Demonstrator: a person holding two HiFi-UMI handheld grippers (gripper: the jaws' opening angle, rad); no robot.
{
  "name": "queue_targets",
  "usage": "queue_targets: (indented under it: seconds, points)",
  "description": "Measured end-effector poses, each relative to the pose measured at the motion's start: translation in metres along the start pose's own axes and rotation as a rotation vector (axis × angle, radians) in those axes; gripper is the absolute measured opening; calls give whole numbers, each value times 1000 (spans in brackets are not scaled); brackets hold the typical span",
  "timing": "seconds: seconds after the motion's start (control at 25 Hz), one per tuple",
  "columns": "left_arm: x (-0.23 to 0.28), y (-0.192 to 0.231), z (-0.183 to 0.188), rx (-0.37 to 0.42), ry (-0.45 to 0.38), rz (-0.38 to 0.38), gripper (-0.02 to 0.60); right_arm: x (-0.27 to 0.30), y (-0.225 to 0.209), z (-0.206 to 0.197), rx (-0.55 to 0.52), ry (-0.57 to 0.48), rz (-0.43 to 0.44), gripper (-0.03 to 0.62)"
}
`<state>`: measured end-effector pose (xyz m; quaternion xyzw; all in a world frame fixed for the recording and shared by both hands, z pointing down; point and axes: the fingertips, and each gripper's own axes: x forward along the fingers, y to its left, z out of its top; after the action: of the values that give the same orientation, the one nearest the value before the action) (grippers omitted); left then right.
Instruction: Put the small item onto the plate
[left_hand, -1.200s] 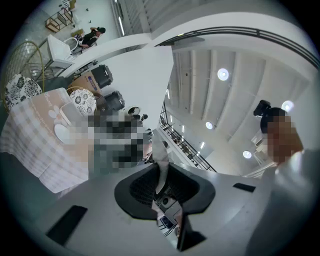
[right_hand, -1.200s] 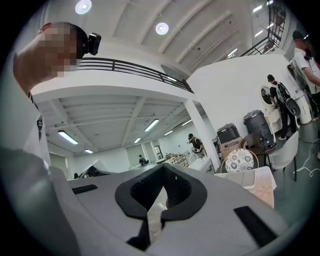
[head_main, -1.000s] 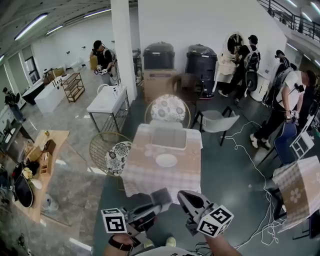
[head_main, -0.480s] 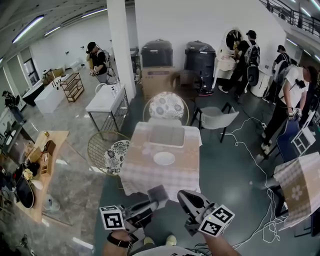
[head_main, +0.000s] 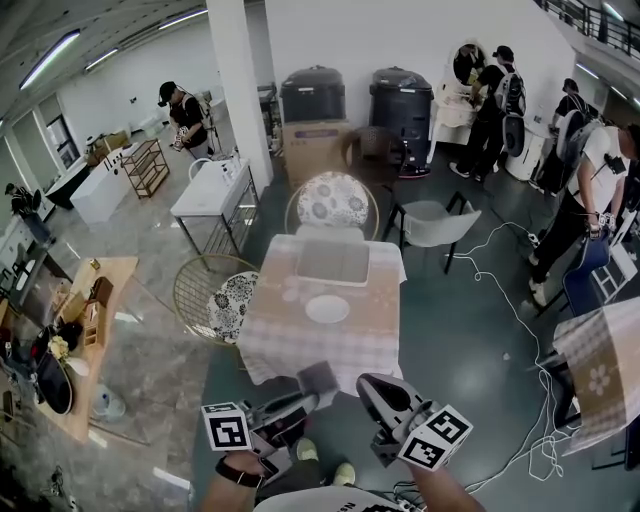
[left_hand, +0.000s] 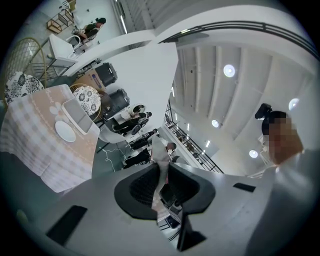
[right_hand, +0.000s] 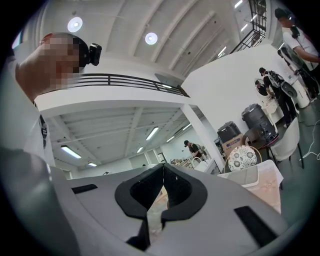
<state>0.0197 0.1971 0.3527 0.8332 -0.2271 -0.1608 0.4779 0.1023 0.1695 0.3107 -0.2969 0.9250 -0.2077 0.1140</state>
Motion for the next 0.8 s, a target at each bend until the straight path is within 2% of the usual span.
queue_targets:
  seconds: [0.28,0.8]
  points:
    - [12,28,27,3,18,8,61,30,-26,4,4,5,-23,14]
    - [44,113,113,32,125,-6,63,128,-93,16,-16,17,-117,14]
